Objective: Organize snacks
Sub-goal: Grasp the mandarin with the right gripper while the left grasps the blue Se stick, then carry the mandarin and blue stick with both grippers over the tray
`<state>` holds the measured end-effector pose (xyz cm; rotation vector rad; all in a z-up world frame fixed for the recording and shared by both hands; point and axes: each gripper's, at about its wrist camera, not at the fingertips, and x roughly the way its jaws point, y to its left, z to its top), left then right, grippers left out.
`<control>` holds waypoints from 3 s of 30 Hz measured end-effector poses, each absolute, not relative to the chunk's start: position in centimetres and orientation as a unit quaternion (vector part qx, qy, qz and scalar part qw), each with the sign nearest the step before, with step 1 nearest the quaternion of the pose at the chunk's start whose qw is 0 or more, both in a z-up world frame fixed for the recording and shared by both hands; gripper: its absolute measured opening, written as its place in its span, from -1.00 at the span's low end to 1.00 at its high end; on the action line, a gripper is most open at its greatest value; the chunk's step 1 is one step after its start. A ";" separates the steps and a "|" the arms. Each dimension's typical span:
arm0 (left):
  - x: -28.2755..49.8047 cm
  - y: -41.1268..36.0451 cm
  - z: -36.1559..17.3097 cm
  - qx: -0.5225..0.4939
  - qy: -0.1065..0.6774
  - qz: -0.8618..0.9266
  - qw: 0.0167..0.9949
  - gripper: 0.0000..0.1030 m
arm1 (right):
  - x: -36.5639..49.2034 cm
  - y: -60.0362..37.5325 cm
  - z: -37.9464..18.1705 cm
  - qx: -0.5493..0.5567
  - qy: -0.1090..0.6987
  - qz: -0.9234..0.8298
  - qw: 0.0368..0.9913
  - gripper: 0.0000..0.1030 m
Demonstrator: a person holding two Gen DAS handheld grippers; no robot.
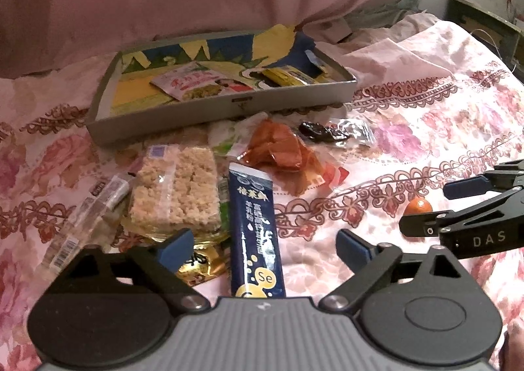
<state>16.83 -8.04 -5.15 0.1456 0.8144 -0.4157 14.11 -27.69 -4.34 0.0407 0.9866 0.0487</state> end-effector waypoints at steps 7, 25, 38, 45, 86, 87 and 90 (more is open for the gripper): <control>17.2 -7.7 -5.5 0.050 0.407 -0.214 0.887 0.33 | 14.1 -27.3 -4.7 0.026 0.481 0.042 0.876 0.17; 17.0 -9.5 -6.0 0.111 0.389 -0.211 0.890 -0.17 | 15.0 -27.6 -6.1 0.034 0.494 0.022 0.869 -0.29; 16.7 -9.9 -6.6 0.115 0.405 -0.229 0.878 -0.27 | 14.8 -27.0 -5.6 0.026 0.484 0.040 0.874 -0.30; 16.7 -10.1 -6.7 0.120 0.403 -0.229 0.878 -0.34 | 14.8 -27.0 -5.6 0.025 0.483 0.040 0.874 -0.30; 16.5 -6.6 0.1 -0.041 0.307 -0.224 0.924 -0.51 | 14.8 -26.3 -1.2 0.039 0.350 0.066 0.933 -0.30; 17.2 -6.6 0.3 -0.039 0.305 -0.217 0.926 -0.51 | 15.3 -26.1 -1.1 0.038 0.343 0.065 0.936 -0.30; 19.4 -6.3 0.8 -0.040 0.300 -0.201 0.932 -0.51 | 17.3 -26.0 -0.3 0.043 0.317 0.064 0.945 -0.30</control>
